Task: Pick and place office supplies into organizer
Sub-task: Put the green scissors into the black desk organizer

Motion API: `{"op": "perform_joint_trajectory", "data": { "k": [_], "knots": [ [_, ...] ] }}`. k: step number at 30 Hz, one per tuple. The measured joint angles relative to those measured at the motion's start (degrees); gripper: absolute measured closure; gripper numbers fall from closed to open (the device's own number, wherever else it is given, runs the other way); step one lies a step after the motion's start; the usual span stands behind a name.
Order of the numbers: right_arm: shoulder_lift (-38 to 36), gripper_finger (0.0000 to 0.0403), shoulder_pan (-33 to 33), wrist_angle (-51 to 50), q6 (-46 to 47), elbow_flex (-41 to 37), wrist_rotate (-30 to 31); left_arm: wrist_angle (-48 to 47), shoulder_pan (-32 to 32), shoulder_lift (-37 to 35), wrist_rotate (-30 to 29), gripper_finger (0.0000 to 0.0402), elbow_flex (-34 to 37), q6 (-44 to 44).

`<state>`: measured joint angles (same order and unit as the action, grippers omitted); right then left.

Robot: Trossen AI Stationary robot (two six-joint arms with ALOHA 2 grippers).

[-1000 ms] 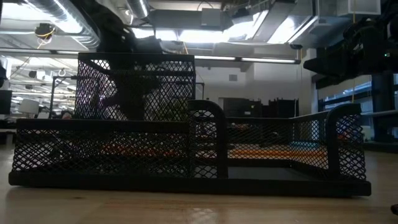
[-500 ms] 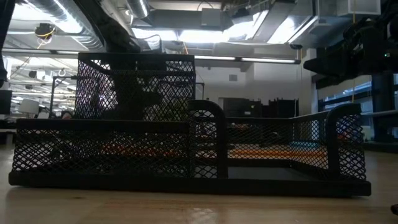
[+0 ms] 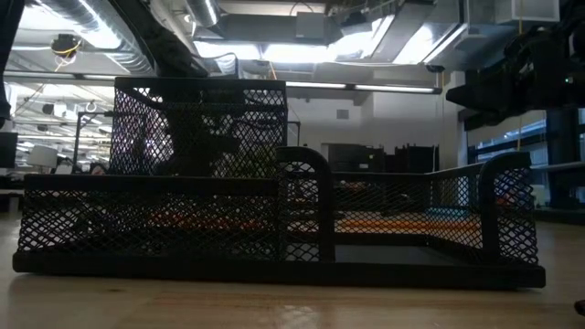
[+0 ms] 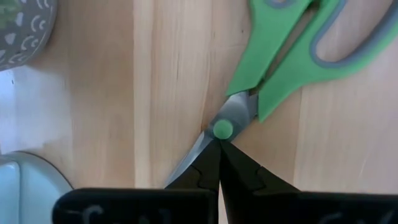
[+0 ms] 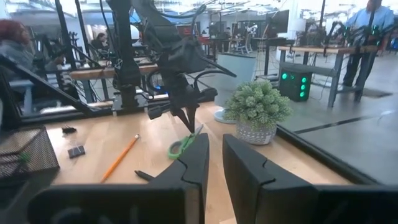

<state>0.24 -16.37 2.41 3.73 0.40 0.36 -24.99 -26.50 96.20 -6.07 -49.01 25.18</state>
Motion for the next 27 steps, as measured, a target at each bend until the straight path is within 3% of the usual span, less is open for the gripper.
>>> {"op": "perform_joint_trajectory", "data": {
  "k": [8,17,22,27],
  "knots": [
    [0.01,0.0352,0.0,-0.16,2.3,-0.01,-0.19,0.22,0.2,0.05,4.05,0.0399,0.04,-5.64],
    [1.81,0.0352,0.02,-0.07,10.76,0.01,-0.29,0.72,2.46,0.09,5.55,0.04,0.11,-21.57],
    [6.12,0.0352,0.07,1.34,9.66,0.01,-2.12,4.92,5.05,0.27,7.66,0.0399,0.28,-27.62],
    [13.79,0.0352,0.07,10.4,8.66,0.02,-3.65,9.22,7.05,1.63,8.0,0.04,0.24,-31.07]
  ]
}}
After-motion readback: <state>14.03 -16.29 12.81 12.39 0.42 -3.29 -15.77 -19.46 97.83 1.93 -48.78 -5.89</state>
